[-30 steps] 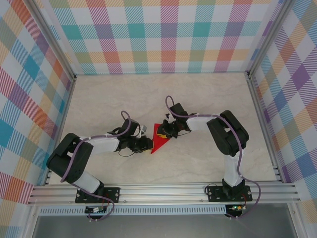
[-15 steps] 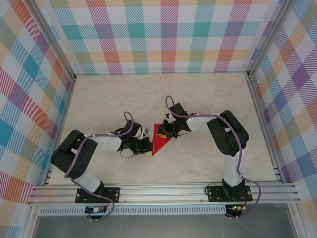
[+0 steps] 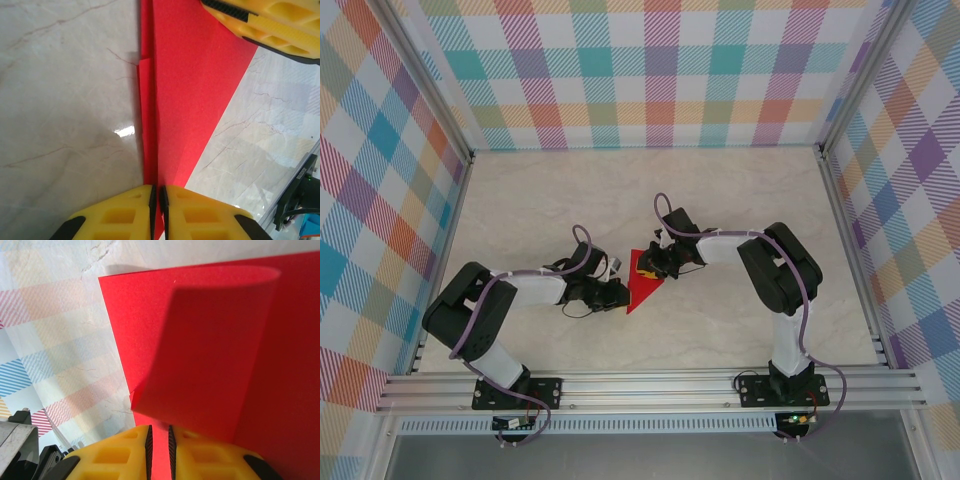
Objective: Fold a paper plane with a square sheet of paper (pick it up from the middle)
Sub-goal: Fourth fold the wing at the center of the table.
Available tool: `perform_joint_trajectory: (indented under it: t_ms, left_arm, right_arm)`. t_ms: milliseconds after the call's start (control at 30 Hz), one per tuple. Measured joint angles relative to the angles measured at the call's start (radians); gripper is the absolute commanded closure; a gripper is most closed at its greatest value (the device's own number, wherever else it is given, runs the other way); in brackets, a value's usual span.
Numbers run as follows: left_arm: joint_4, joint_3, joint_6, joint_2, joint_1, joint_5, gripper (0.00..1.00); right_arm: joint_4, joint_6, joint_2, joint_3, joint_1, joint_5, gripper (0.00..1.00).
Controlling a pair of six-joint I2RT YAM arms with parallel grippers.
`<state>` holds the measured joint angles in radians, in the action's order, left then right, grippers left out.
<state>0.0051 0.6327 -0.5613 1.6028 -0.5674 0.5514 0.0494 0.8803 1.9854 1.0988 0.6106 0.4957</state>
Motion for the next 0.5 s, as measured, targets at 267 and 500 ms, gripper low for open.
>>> perform_joint_trajectory:
  t_ms: [267,500]
  left_arm:
    - [-0.026,0.000,0.015,-0.004,-0.002,0.000,0.90]
    - [-0.070,0.031,0.048,0.012,-0.006,-0.002,0.95]
  right_arm:
    - [0.000,-0.003,0.000,0.000,0.000,0.000,0.81]
    - [0.001,-0.003,0.000,0.000,0.000,0.000,0.81]
